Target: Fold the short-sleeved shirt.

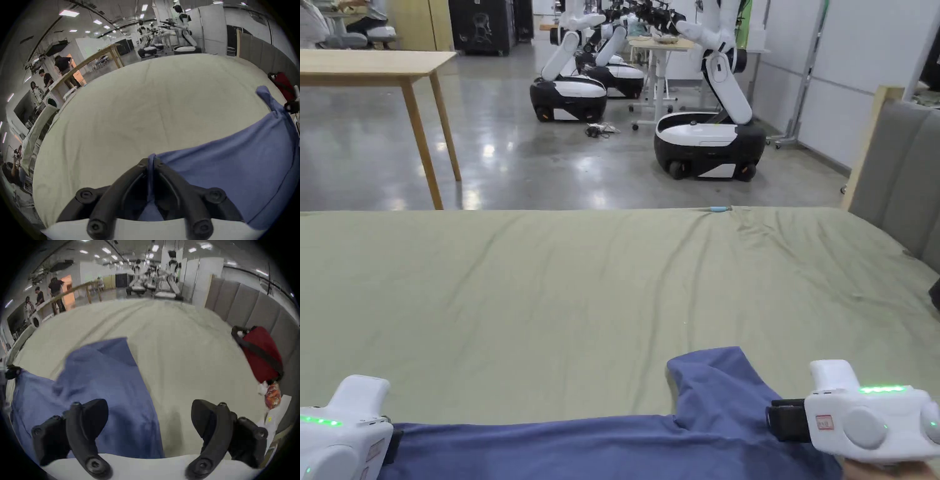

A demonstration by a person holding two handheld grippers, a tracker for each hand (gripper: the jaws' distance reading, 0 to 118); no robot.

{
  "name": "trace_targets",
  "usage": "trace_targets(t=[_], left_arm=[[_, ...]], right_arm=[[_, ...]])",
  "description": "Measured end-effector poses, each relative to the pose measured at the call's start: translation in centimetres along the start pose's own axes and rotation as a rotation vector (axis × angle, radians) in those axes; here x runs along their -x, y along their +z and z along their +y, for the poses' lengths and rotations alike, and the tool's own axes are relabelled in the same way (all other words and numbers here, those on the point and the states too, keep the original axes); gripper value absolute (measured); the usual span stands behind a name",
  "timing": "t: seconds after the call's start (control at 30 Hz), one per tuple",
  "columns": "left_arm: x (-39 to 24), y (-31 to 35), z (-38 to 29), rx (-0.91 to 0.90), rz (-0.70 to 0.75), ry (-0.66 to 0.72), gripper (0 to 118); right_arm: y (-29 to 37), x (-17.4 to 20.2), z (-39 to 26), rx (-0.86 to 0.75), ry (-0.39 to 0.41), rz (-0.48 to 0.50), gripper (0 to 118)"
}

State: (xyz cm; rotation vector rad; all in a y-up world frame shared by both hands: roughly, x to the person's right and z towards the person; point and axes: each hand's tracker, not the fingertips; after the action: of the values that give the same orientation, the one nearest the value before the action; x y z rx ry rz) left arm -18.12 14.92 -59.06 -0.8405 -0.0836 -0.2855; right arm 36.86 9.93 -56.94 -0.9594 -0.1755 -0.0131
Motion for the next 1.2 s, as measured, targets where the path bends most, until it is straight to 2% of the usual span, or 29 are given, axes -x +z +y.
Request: trace_targets(t=[0.03, 0.07, 0.13, 0.17, 0.2, 0.33, 0.43, 0.53, 0.67, 0.8, 0.9, 1.07, 1.1, 1.13, 1.17, 1.2], left_arm=[[0.6, -0.3, 0.1, 0.000, -0.006, 0.006, 4], [0.8, 0.0, 0.3, -0.006, -0.010, 0.011, 4], [1.0, 0.6, 0.6, -0.015, -0.019, 0.014, 4], [1.3, 0.5, 0.6, -0.012, -0.026, 0.021, 4], [1.5, 0.8, 0.7, -0.017, -0.045, 0.045, 3], [2.5, 3.5, 0.8, -0.077, -0.075, 0.142, 3], [3.1, 8.1, 0.1, -0.159, -0.086, 0.149, 3], [3.9, 13.3, -1.7, -0.226, -0.109, 0.164, 3], [4.7, 18.9, -7.5, -0.272, -0.116, 0.181, 3], [5.6, 20.7, -15.0, -0.240, -0.133, 0.217, 3], [4.8, 19.5, -20.1, -0.128, -0.123, 0.175, 3], [2.4, 17.8, -23.6, -0.082, -0.094, 0.170, 3], [2.2, 17.8, -23.6, -0.100, -0.063, 0.157, 7], [2.1, 18.1, -23.4, -0.108, -0.030, 0.144, 19], [2.0, 18.9, -23.1, -0.124, 0.028, 0.140, 61], [2.0, 20.1, -22.8, -0.161, 0.048, 0.150, 96]], right_arm=[[-0.9, -0.2, 0.2, 0.052, -0.024, 0.028, 104], [-1.5, -0.5, 0.2, 0.093, -0.067, 0.076, 80], [0.2, 0.2, 0.1, 0.022, -0.026, 0.026, 61], [1.2, 0.7, 0.2, 0.001, 0.003, 0.027, 21], [2.0, 1.1, 0.3, -0.004, 0.035, 0.037, 4], [6.7, 1.5, 0.3, -0.145, 0.048, 0.046, 4], [12.1, 1.3, -0.4, -0.230, 0.047, 0.091, 4], [17.1, 0.3, -2.8, -0.311, 0.074, 0.098, 4], [22.8, -1.3, -9.1, -0.353, 0.069, 0.104, 4], [24.4, -2.1, -16.7, -0.335, 0.053, 0.093, 4], [23.7, -2.0, -21.8, -0.265, 0.019, 0.103, 4], [21.3, -0.4, -25.7, -0.177, -0.009, 0.065, 5], [21.5, -0.2, -25.9, -0.189, -0.016, 0.056, 5], [22.1, -0.3, -26.0, -0.216, -0.028, 0.044, 10], [23.3, -0.3, -26.0, -0.257, -0.050, 0.052, 36], [23.7, -0.7, -25.9, -0.286, -0.059, 0.045, 69]])
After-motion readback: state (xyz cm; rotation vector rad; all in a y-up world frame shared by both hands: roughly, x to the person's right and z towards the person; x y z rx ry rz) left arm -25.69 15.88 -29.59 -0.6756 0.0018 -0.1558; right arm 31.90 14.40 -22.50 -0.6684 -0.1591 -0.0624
